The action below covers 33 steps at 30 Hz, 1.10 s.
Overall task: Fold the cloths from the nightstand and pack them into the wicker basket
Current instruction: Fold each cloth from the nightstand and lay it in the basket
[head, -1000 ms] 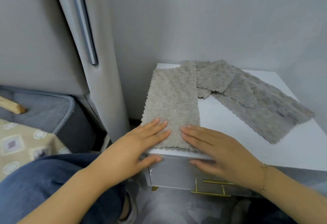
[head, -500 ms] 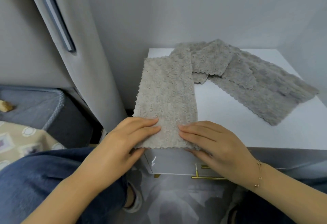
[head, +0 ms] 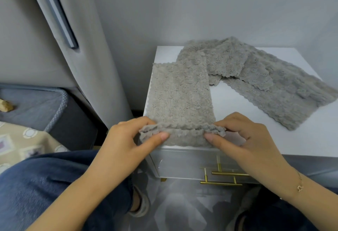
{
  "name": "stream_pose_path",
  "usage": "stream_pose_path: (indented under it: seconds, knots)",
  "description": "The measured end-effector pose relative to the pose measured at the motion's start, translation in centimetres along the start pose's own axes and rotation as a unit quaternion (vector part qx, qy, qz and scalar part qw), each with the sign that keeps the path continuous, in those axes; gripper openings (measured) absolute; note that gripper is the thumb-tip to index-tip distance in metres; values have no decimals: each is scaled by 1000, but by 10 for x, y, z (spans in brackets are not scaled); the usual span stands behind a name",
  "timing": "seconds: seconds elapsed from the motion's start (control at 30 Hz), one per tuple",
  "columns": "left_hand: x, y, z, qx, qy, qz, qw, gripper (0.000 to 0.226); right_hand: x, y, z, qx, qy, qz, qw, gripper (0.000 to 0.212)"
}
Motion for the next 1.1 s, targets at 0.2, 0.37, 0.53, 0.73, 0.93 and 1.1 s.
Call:
stream_pose_path:
  seconds: [0.2,0.37,0.53,0.73,0.93,1.1]
  knots:
    - [3,-17,9,-105,105,-24,989,40,-5,-11,-10,50,24,-22,998,36]
    - [1,-15,15,-141,98,-35,985,30,-3,-21,-14,65,2,-29,997,25]
    - [2,-14,19,-139,45,-59,987,36,-5,-23,-9,-7,79,-32,996,27]
    - [-1,-16,15,-25,-23,-92,995,27,0,-26,-2,-218,217,23,951,19]
    - [-7,-19,15,121,-135,-23,983,24,-1,-23,-12,-216,234,74,945,34]
    - [-6,-14,21,114,-129,40,984,39,1,-15,-12,-193,277,137,931,62]
Point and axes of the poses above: each hand's wrist, its own y-axis away from the middle knuckle, its own x-axis out of the palm, z = x × y, the point moved 3 cm from there along -y, towards the middle knuckle, and after that the axes turned 6 degrees about -x, right-handed, at the moved point
